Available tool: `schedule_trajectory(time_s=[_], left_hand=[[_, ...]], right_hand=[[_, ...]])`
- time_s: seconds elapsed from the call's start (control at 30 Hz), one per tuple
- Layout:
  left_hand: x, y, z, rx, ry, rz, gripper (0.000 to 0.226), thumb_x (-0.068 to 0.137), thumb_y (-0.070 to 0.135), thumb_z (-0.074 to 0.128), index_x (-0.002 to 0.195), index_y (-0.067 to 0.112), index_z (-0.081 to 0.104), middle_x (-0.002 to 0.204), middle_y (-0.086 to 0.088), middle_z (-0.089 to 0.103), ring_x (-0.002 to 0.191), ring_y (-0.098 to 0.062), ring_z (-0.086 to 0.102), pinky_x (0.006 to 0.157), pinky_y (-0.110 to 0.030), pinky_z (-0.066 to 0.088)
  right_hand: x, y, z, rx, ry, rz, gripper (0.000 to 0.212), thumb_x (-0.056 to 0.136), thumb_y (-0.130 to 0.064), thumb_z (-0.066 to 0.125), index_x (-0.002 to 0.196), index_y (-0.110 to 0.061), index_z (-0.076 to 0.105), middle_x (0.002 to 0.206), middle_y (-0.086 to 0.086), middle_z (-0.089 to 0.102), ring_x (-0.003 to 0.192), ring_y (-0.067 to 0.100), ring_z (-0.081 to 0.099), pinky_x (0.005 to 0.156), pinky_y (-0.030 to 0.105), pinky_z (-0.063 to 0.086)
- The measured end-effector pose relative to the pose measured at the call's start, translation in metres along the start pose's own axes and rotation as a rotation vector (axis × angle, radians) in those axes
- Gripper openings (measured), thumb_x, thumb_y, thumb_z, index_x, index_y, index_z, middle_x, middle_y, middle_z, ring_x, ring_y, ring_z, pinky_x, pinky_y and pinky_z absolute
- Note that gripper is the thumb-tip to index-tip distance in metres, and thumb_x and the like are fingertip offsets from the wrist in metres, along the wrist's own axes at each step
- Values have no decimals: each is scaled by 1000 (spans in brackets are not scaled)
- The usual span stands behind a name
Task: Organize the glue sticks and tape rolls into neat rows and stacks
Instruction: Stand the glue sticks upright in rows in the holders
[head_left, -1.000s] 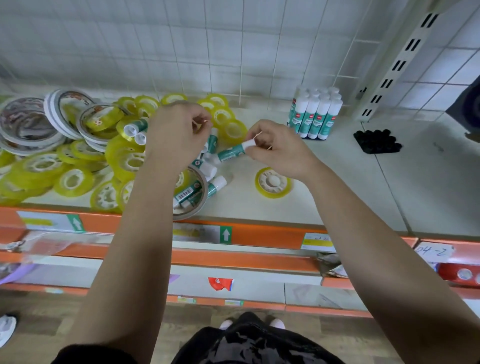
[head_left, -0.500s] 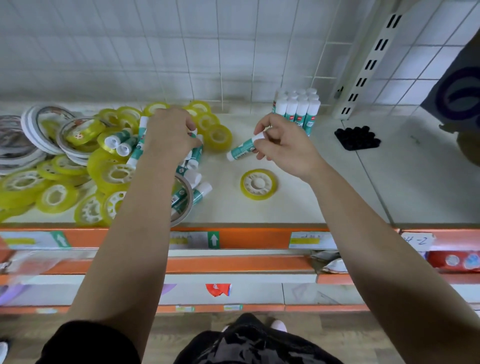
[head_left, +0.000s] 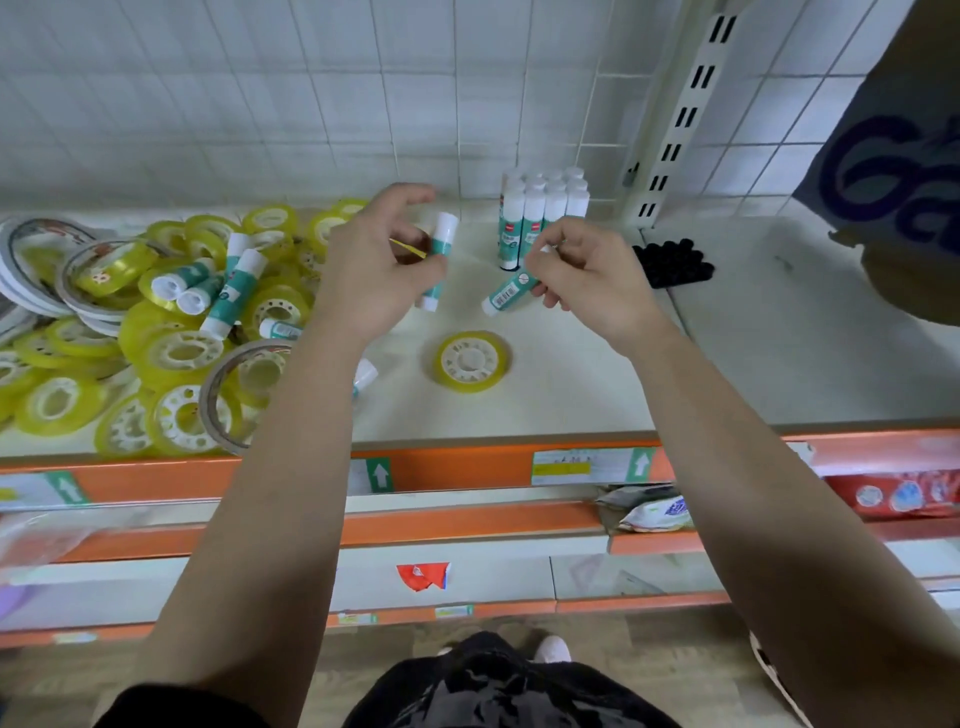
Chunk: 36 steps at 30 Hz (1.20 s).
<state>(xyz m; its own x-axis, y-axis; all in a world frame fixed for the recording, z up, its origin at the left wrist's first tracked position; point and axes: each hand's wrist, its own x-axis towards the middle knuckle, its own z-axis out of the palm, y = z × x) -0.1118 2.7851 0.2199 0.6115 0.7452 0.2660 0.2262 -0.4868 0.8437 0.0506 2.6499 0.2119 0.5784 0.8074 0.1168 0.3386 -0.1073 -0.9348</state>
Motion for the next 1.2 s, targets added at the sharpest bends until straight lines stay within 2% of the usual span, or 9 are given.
schedule_trajectory(time_s=[0.07,0.17,0.27,0.37,0.53,0.73,0.83,1.1,1.2], left_hand=[[-1,6,12,3,-26,38,58,77,7,72,125,37,59,85,2,64,66,-5,57,72,-19,52],[-2,17,33,-29,-58,80,46,76,11,70,114,37,65,75,10,54,63,-5,57,78,-34,57],[-1,27,55,-108,-73,89,30,79,21,69,106,34,69,75,6,55,66,-20,62,74,-47,59],[2,38,77,-149,-66,111,20,88,20,67,99,36,67,79,0,57,75,-31,65,71,-44,61],[6,55,110,-187,-59,112,12,91,16,68,97,25,63,88,2,62,76,-25,69,68,-38,61],[11,66,136,-142,-85,140,19,84,23,76,95,18,61,79,6,65,65,-19,62,70,-43,58],[15,69,145,-135,-87,149,21,82,24,78,96,19,62,75,12,63,63,-8,56,68,-35,55],[23,75,157,-106,-74,186,15,83,25,77,92,25,66,74,11,59,59,-7,52,62,-27,50],[27,75,158,-127,-52,193,15,83,23,77,91,26,64,76,10,60,61,-10,53,62,-28,49]], right_hand=[[-1,4,-13,3,5,-8,3,92,-9,59,89,-11,59,65,3,60,55,9,55,51,18,40],[-4,7,-34,-10,-8,-34,10,97,-18,58,88,-15,61,65,5,57,53,6,51,50,17,39],[-6,12,-56,-45,-6,-37,13,99,-24,56,89,-16,61,63,2,58,50,4,50,49,17,38],[-8,19,-76,-66,12,-5,11,96,-23,58,88,-17,62,64,2,60,52,9,51,50,21,39],[-13,25,-108,-82,31,34,12,91,-6,54,92,-9,66,65,8,62,54,16,54,48,26,38],[-17,31,-139,-71,175,20,18,89,-17,67,72,-13,66,66,1,64,50,2,54,48,13,39],[-16,33,-151,-50,201,39,19,87,-13,70,75,-2,61,67,8,64,47,4,54,44,16,38],[-10,42,-168,-121,139,-16,15,91,-26,67,78,-20,65,67,5,64,53,7,57,51,18,42],[-5,42,-170,-110,163,-2,14,90,-24,67,82,-13,65,70,9,64,52,6,55,49,15,41]])
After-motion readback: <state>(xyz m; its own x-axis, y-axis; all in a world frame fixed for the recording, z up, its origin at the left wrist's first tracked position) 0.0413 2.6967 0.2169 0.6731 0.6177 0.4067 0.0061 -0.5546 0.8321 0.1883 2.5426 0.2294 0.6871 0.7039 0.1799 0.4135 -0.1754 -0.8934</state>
